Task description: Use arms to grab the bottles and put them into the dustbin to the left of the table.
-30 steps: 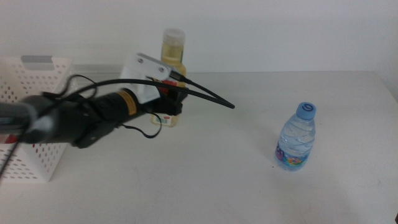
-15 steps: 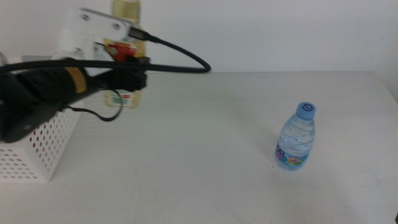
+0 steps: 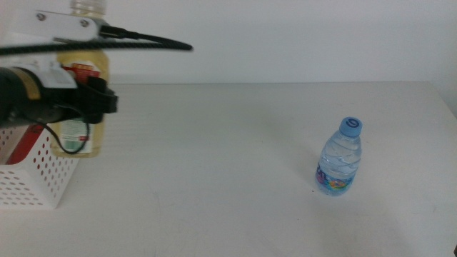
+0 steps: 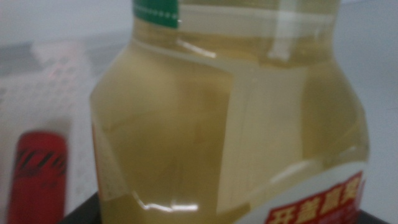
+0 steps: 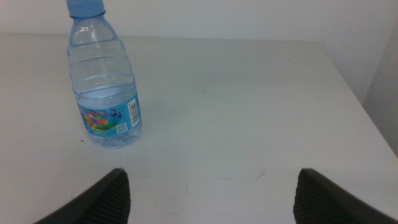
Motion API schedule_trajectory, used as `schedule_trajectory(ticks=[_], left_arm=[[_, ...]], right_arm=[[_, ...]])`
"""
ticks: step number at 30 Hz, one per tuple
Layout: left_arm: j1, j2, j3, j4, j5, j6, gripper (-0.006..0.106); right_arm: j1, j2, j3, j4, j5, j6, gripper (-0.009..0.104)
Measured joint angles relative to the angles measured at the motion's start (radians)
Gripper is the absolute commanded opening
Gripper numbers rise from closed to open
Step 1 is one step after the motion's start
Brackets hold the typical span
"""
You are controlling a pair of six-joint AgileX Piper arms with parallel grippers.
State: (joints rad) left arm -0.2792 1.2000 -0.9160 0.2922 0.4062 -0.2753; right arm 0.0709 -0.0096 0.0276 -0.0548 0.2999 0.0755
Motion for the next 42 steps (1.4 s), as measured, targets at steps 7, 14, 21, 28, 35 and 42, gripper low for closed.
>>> schedule_trajectory(ticks=[7, 14, 21, 28, 35, 42], left_arm=[[0.157, 0.005, -0.099, -0.171, 0.148, 0.189, -0.005], [0.282, 0.112, -0.274, -0.341, 0.355, 0.393, -0.005], [0.357, 0.26, -0.448, -0.416, 0.506, 0.493, -0.005], [0.463, 0.423, -0.605, -0.421, 0.638, 0.519, -0.005], [0.538, 0.553, -0.736, -0.418, 0.732, 0.584, -0.005], [0.576, 0.667, -0.792, -0.403, 0.754, 0.611, -0.005]], right_arm=[[0.0, 0.0, 0.0, 0.0, 0.0, 0.0, 0.086], [0.0, 0.0, 0.0, 0.0, 0.0, 0.0, 0.086], [0.0, 0.0, 0.0, 0.0, 0.0, 0.0, 0.086], [0.0, 0.0, 0.0, 0.0, 0.0, 0.0, 0.086], [0.0, 0.0, 0.0, 0.0, 0.0, 0.0, 0.086], [0.0, 0.0, 0.0, 0.0, 0.0, 0.0, 0.086]])
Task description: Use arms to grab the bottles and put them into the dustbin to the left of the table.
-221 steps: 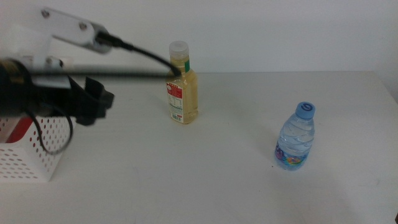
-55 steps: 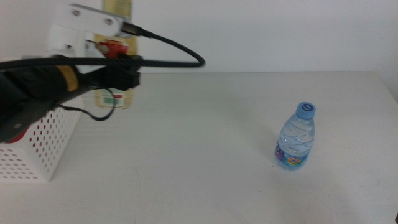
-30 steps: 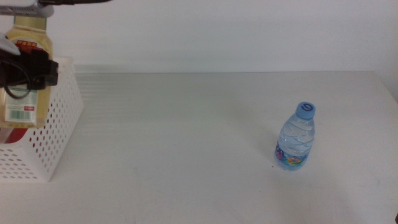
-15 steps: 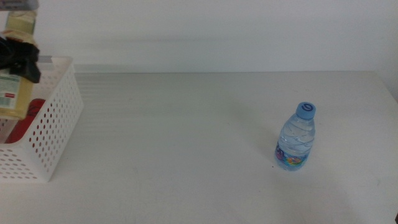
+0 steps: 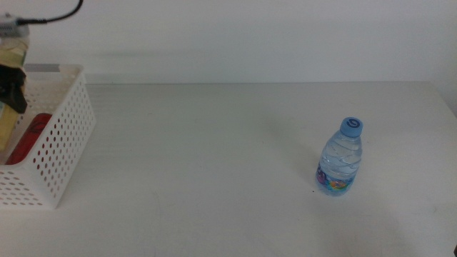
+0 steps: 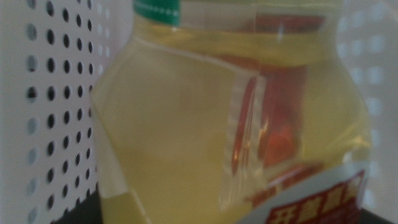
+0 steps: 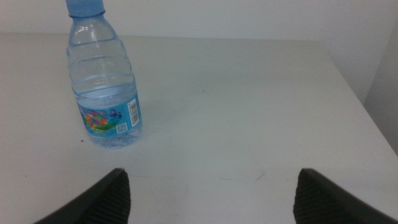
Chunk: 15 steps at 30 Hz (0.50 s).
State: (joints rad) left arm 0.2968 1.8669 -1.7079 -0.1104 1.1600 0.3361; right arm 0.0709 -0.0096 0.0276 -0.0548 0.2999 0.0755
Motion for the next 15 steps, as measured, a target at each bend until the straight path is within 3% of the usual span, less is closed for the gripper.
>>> schedule_trajectory(ticks=[9, 12, 15], left_arm=[[0.027, 0.121, -0.004, 0.005, -0.008, 0.014, -0.001], [0.028, 0.138, -0.004, 0.007, -0.011, 0.014, 0.008], [0.027, 0.145, -0.005, 0.006, -0.021, 0.014, 0.025]], right_arm=[[0.0, 0.0, 0.0, 0.0, 0.0, 0.0, 0.086], [0.0, 0.0, 0.0, 0.0, 0.0, 0.0, 0.086], [0.0, 0.0, 0.0, 0.0, 0.0, 0.0, 0.086]])
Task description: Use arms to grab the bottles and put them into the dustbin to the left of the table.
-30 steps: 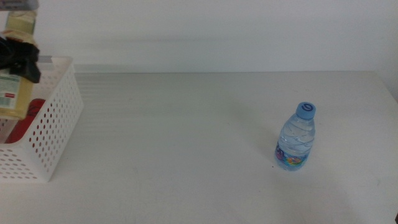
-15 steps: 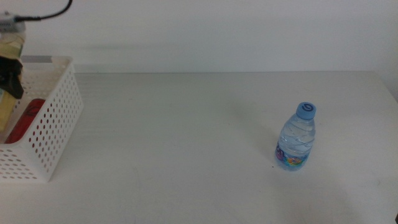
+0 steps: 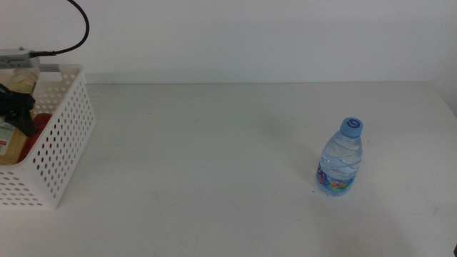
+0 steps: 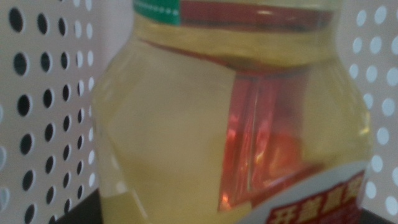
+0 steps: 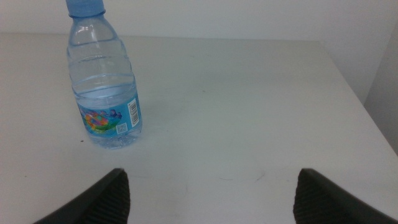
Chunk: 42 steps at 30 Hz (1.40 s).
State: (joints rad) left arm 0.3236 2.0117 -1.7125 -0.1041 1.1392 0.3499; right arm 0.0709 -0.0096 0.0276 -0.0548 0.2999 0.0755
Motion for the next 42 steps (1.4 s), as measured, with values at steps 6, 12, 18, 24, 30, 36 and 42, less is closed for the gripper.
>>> schedule_trajectory(ticks=[6, 12, 18, 24, 30, 36, 42], left_arm=[[0.0, 0.005, -0.001, -0.003, -0.015, 0.014, 0.081], [0.0, 0.002, -0.011, 0.002, -0.032, 0.017, 0.09], [-0.005, -0.018, -0.011, -0.014, -0.029, 0.018, 0.09], [-0.049, -0.077, -0.011, -0.012, -0.03, 0.0, 0.089], [-0.131, -0.173, -0.011, -0.012, -0.03, -0.029, 0.085], [-0.252, -0.302, 0.015, -0.012, -0.07, -0.079, 0.083], [-0.377, -0.468, 0.186, -0.01, -0.215, -0.088, 0.083]], right_arm=[[0.0, 0.0, 0.0, 0.0, 0.0, 0.0, 0.086], [0.0, 0.0, 0.0, 0.0, 0.0, 0.0, 0.086], [0.0, 0.0, 0.0, 0.0, 0.0, 0.0, 0.086], [0.0, 0.0, 0.0, 0.0, 0.0, 0.0, 0.086], [0.0, 0.0, 0.0, 0.0, 0.0, 0.0, 0.086], [0.0, 0.0, 0.0, 0.0, 0.0, 0.0, 0.086], [0.0, 0.0, 0.0, 0.0, 0.0, 0.0, 0.086]])
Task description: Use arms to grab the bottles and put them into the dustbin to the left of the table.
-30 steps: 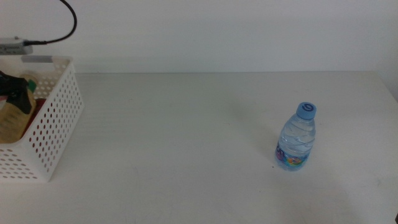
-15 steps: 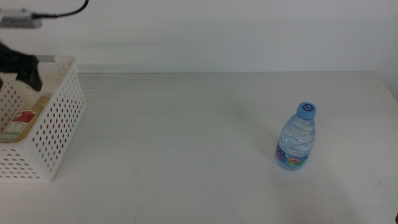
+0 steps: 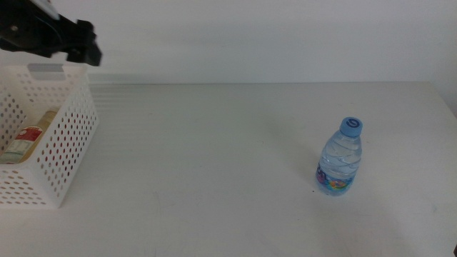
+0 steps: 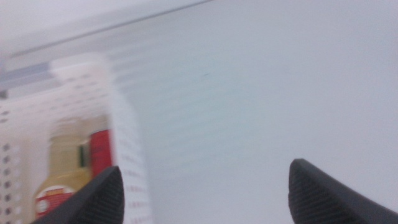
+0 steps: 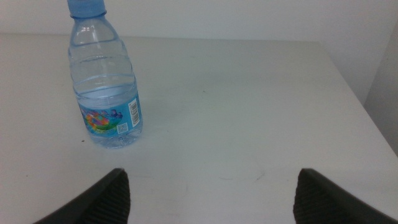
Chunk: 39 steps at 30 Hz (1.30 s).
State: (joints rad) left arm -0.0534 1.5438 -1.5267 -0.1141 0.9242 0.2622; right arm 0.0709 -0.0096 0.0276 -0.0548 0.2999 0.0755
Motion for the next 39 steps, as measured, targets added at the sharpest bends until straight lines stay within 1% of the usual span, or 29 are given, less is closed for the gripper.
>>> schedule_trajectory(ticks=[11, 14, 20, 22, 33, 39], left_arm=[[-0.204, -0.311, 0.353, -0.005, -0.189, -0.014, 0.083], [-0.249, -0.389, 0.443, -0.031, -0.22, -0.017, 0.082], [-0.338, -0.531, 0.572, -0.115, -0.221, -0.018, 0.082], [-0.348, -0.559, 0.592, -0.129, -0.22, -0.018, 0.082], [-0.351, -0.596, 0.612, -0.122, -0.223, -0.018, 0.082], [-0.351, -0.674, 0.733, -0.125, -0.305, -0.018, 0.082]], right_arm=[[0.0, 0.0, 0.0, 0.0, 0.0, 0.0, 0.086], [0.0, 0.0, 0.0, 0.0, 0.0, 0.0, 0.086], [0.0, 0.0, 0.0, 0.0, 0.0, 0.0, 0.086], [0.0, 0.0, 0.0, 0.0, 0.0, 0.0, 0.086], [0.0, 0.0, 0.0, 0.0, 0.0, 0.0, 0.086], [0.0, 0.0, 0.0, 0.0, 0.0, 0.0, 0.086]])
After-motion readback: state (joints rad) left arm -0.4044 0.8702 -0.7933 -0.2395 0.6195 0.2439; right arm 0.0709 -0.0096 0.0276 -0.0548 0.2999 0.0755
